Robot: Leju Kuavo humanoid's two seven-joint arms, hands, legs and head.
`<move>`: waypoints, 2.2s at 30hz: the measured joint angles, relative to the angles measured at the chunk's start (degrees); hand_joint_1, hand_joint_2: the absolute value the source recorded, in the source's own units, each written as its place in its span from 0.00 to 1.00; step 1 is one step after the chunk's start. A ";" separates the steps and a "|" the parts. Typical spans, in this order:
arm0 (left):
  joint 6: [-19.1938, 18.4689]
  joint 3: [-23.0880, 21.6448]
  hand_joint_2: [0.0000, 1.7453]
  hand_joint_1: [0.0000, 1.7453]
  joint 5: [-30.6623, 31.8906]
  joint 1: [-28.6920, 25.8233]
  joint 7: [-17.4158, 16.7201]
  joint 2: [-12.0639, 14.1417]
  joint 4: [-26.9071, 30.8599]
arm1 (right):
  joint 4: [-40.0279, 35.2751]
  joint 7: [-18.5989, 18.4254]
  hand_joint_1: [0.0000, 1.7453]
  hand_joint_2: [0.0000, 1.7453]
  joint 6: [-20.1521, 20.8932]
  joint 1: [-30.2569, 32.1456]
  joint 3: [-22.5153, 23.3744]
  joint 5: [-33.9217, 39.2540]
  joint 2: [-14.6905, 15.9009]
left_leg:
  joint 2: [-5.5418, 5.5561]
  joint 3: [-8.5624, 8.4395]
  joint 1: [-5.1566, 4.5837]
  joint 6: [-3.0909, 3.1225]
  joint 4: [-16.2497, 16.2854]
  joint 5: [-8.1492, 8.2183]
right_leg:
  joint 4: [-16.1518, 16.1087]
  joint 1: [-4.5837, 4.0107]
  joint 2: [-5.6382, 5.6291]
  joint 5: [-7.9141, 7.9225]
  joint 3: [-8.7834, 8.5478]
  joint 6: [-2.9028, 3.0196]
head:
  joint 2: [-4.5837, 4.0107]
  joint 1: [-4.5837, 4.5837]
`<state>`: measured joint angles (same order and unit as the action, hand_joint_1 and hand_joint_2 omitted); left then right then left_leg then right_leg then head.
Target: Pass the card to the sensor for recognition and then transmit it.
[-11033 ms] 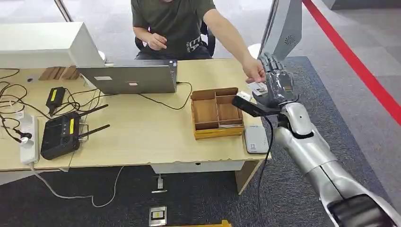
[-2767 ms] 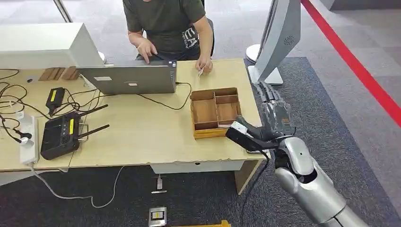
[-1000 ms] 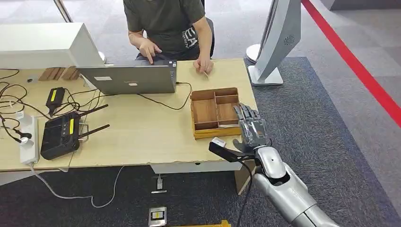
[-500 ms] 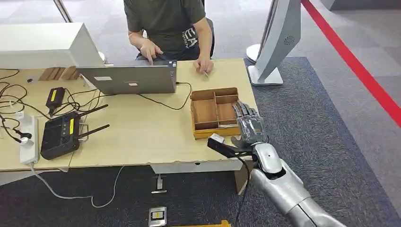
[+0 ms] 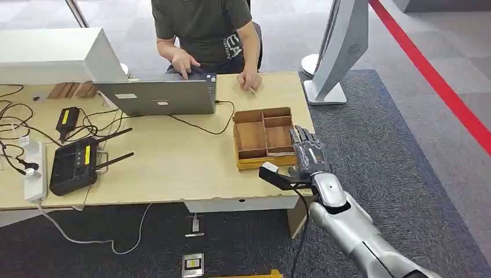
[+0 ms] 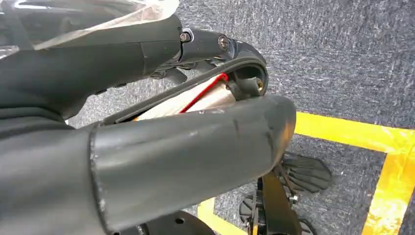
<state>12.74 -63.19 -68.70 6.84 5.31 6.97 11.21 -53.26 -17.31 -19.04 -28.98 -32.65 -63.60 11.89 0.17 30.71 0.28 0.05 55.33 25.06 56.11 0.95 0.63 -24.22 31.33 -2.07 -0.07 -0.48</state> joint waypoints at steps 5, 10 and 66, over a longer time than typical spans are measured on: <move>-0.20 0.00 0.00 0.00 0.33 0.00 -0.18 0.00 0.00 | 1.66 -0.11 0.00 1.00 0.02 -0.38 0.00 0.15 0.00 | 0.00 0.00 0.00 0.00 0.00 0.00 | 0.00 0.00 0.00 0.00 -0.01 0.00 | 0.00 0.00; -0.20 0.00 0.00 0.00 0.37 -0.01 -0.77 0.00 0.00 | 2.25 -0.11 0.00 1.00 0.20 -0.34 -0.11 -0.50 -0.13 | 0.00 0.00 0.00 0.00 0.00 0.00 | 0.00 0.00 0.00 0.00 0.00 0.00 | 0.00 0.00; -0.37 -0.02 0.00 0.00 1.00 -0.02 -1.64 0.00 0.00 | 5.73 -2.08 0.00 1.00 1.70 -0.32 -1.01 -5.33 -2.25 | -0.01 -0.01 0.00 0.00 0.01 0.00 | 0.00 0.00 0.00 0.00 0.00 0.00 | 0.00 0.00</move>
<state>12.37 -63.21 -67.69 6.82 3.67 6.97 11.21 -47.54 -19.39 -17.33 -29.30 -33.66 -68.94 9.64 0.17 30.70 0.28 0.05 55.34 25.06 56.11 0.95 0.63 -24.21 31.33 -2.07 -0.07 -0.48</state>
